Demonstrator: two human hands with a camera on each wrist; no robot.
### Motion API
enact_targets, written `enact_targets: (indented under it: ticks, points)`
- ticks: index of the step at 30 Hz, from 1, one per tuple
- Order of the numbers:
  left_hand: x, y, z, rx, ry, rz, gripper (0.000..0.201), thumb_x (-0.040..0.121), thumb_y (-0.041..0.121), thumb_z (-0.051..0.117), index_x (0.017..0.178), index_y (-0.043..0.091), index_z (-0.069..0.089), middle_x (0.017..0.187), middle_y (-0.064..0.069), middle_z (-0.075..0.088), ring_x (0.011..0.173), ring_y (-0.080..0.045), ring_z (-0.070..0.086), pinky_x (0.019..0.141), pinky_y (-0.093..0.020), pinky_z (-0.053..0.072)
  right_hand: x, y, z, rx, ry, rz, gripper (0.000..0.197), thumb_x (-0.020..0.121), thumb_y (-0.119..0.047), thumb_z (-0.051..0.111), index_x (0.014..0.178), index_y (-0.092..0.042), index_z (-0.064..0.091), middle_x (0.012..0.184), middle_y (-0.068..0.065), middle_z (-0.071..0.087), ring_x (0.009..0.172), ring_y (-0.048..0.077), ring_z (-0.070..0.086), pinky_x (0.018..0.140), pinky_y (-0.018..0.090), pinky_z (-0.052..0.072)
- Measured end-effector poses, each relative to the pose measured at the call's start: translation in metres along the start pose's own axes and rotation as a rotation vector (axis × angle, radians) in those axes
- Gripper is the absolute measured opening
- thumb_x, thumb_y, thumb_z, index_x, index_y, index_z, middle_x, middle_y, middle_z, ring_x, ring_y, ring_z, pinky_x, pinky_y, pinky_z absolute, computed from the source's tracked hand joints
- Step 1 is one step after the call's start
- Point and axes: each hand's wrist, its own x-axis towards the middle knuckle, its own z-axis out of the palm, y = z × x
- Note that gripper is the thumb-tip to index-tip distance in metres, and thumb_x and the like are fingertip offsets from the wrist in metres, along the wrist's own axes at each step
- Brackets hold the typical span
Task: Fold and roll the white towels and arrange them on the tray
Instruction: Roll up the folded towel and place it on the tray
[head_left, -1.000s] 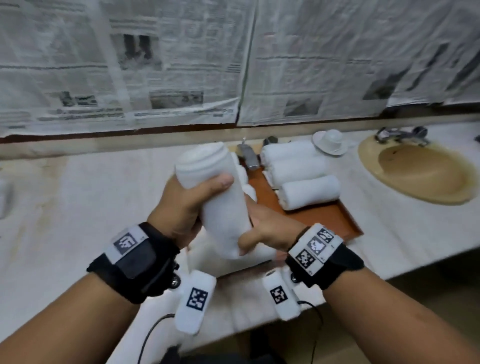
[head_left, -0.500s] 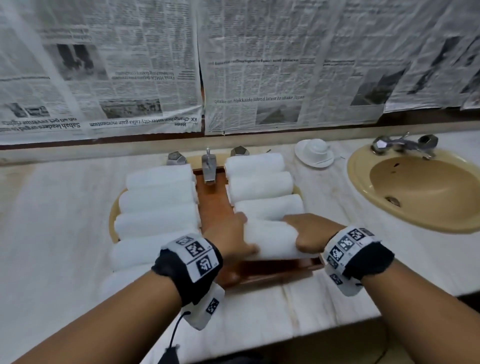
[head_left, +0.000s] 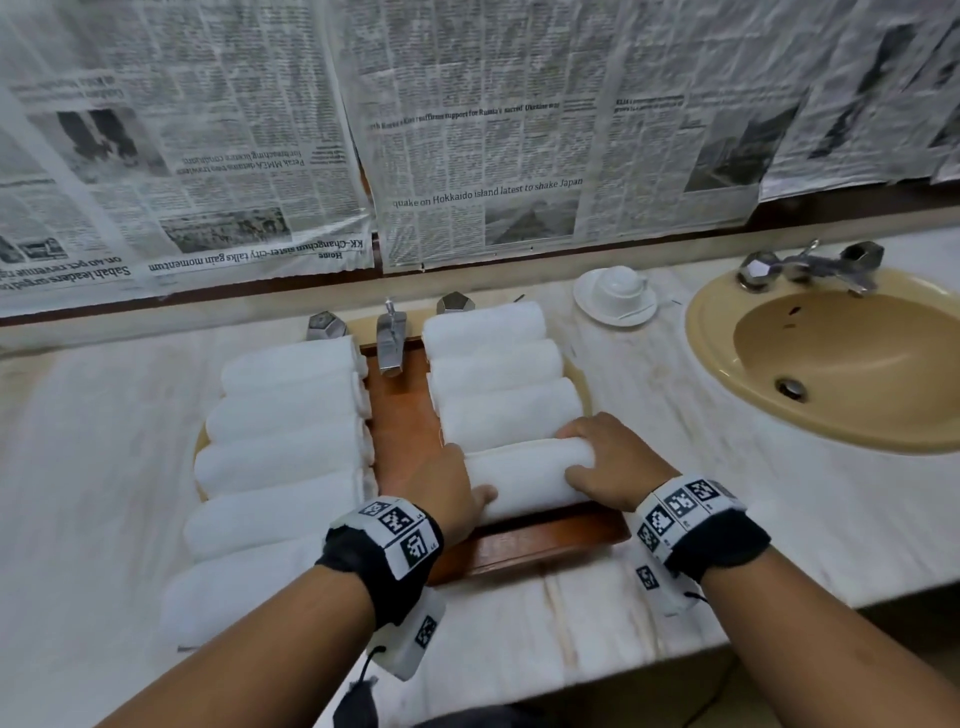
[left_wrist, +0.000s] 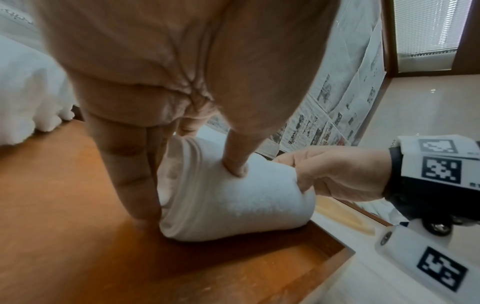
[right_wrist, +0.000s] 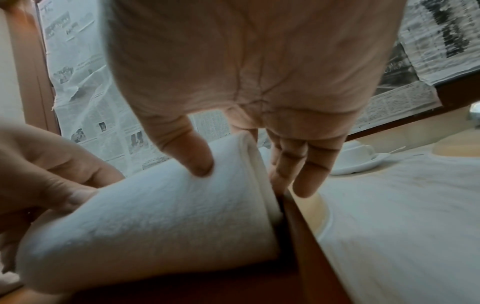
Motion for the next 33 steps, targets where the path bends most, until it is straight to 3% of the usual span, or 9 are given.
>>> enact_targets:
  ticks: [3,7,10,14,18,22,26,30,33]
  points:
    - [0.003,-0.003,0.009,0.048,0.070,-0.024,0.055,0.087,0.065,0.053,0.116,0.018,0.056,0.109,-0.002,0.061,0.098,-0.021,0.058,0.088,-0.035,0.049,0.000,0.004,0.001,-0.016,0.101,0.007,0.043,0.074,-0.036,0.066,0.116,-0.031,0.061,0.111,-0.005,0.042,0.105,0.014,0.041,0.095,0.030,0.039]
    - [0.011,-0.007,0.016,0.025,0.126,-0.046,0.072,0.089,0.066,0.049,0.132,0.008,0.049,0.132,-0.006,0.055,0.118,-0.028,0.053,0.105,-0.038,0.041,0.003,0.003,-0.003,0.147,0.169,0.087,0.030,0.077,-0.029,0.072,0.105,-0.026,0.060,0.104,-0.006,0.059,0.094,0.013,0.056,0.079,0.026,0.042]
    - [0.021,-0.013,0.018,-0.109,0.076,-0.108,0.076,0.085,0.071,0.051,0.128,0.008,0.054,0.123,-0.007,0.062,0.111,-0.026,0.058,0.100,-0.038,0.046,0.008,0.001,-0.004,0.201,0.148,0.150,0.029,0.080,-0.027,0.071,0.107,-0.025,0.060,0.104,-0.004,0.063,0.092,0.012,0.057,0.076,0.026,0.041]
    - [0.022,-0.018,0.024,-0.162,0.076,-0.112,0.079,0.077,0.075,0.053,0.120,0.009,0.058,0.112,-0.005,0.066,0.101,-0.024,0.062,0.092,-0.038,0.051,0.005,0.001,-0.005,0.105,0.161,0.184,0.033,0.084,-0.033,0.072,0.108,-0.023,0.052,0.100,-0.003,0.059,0.092,0.017,0.057,0.076,0.029,0.042]
    - [0.021,-0.015,0.029,-0.143,0.109,-0.138,0.080,0.076,0.078,0.051,0.120,0.011,0.058,0.112,-0.004,0.065,0.099,-0.024,0.062,0.092,-0.038,0.051,0.000,0.004,0.000,0.095,0.126,0.286,0.034,0.090,-0.048,0.064,0.102,-0.018,0.055,0.096,-0.001,0.060,0.086,0.019,0.057,0.070,0.032,0.042]
    - [0.018,-0.011,0.027,-0.101,0.112,-0.133,0.075,0.082,0.076,0.050,0.120,0.012,0.058,0.115,-0.004,0.064,0.102,-0.024,0.060,0.094,-0.038,0.049,0.000,0.005,0.003,0.145,0.130,0.303,0.034,0.090,-0.048,0.063,0.099,-0.015,0.055,0.093,0.002,0.060,0.080,0.021,0.057,0.074,0.037,0.051]
    - [0.015,-0.016,0.029,-0.174,0.143,-0.104,0.080,0.078,0.077,0.052,0.128,0.014,0.054,0.121,-0.003,0.062,0.108,-0.025,0.059,0.098,-0.039,0.048,-0.006,-0.008,0.005,0.051,0.150,0.282,0.034,0.091,-0.044,0.057,0.107,-0.015,0.053,0.107,0.008,0.060,0.084,0.020,0.054,0.063,0.031,0.039]
    - [0.010,-0.020,0.029,-0.239,0.158,-0.083,0.089,0.065,0.084,0.049,0.126,0.019,0.049,0.112,0.000,0.063,0.099,-0.024,0.061,0.091,-0.041,0.052,-0.016,-0.017,0.014,0.018,0.240,0.293,0.050,0.087,-0.046,0.055,0.128,-0.017,0.048,0.122,0.007,0.049,0.101,0.026,0.056,0.082,0.039,0.049]
    - [0.007,-0.024,0.038,-0.217,0.207,-0.069,0.098,0.055,0.091,0.038,0.124,0.023,0.050,0.109,0.003,0.062,0.097,-0.021,0.060,0.090,-0.039,0.052,-0.024,-0.019,0.023,0.029,0.260,0.309,0.057,0.087,-0.046,0.054,0.135,-0.018,0.042,0.130,0.007,0.044,0.111,0.030,0.053,0.092,0.044,0.048]
